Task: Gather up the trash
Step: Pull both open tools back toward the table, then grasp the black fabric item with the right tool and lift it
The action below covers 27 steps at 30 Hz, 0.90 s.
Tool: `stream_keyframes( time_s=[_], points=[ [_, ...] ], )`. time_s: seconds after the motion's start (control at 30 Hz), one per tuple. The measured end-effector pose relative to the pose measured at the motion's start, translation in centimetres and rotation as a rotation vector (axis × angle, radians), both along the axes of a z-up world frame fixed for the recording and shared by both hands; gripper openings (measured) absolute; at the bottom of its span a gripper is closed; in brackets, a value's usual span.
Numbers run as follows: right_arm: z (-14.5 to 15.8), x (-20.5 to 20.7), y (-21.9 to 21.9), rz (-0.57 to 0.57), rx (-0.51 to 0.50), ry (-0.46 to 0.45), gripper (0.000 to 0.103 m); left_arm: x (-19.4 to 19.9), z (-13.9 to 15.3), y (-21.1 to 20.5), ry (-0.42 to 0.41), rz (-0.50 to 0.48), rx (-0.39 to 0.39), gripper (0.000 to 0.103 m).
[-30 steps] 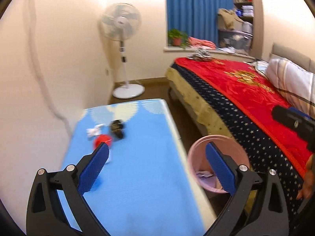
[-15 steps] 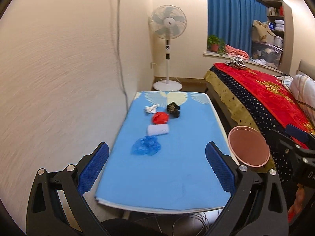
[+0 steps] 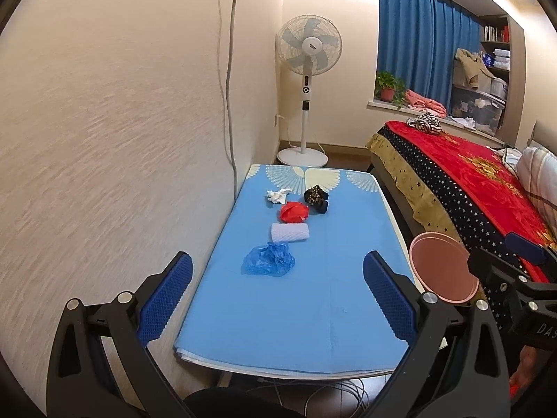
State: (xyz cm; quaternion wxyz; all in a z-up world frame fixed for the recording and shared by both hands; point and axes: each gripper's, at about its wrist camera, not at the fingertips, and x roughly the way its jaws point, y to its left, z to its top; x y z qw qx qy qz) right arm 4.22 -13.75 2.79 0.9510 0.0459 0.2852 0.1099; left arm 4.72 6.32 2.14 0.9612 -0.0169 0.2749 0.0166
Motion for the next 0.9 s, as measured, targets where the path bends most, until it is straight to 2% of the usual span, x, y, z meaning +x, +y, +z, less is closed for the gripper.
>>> stream_keyframes(
  time_s=[0.27,0.4,0.6,0.9],
  points=[
    [-0.9,2.3,0.6,-0.003,-0.021,0.010,0.097,1.7,-0.7,0.8,0.006,0.016,0.008,0.095],
    [-1.4,4.9,1.0,-0.006,-0.047,0.001,0.097,4.4,-1.2,1.1,0.015,0.034,0.019,0.095],
    [-3.7,11.5,1.6,-0.015,-0.095,-0.013,0.097,10.6,-2.5,1.2,0.033,0.049,0.053,0.095],
    [-9.6,25.3,2.7,-0.052,-0.049,-0.029,0.097,21.4,-7.0,2.2,0.052,0.098,0.082,0.095]
  ],
)
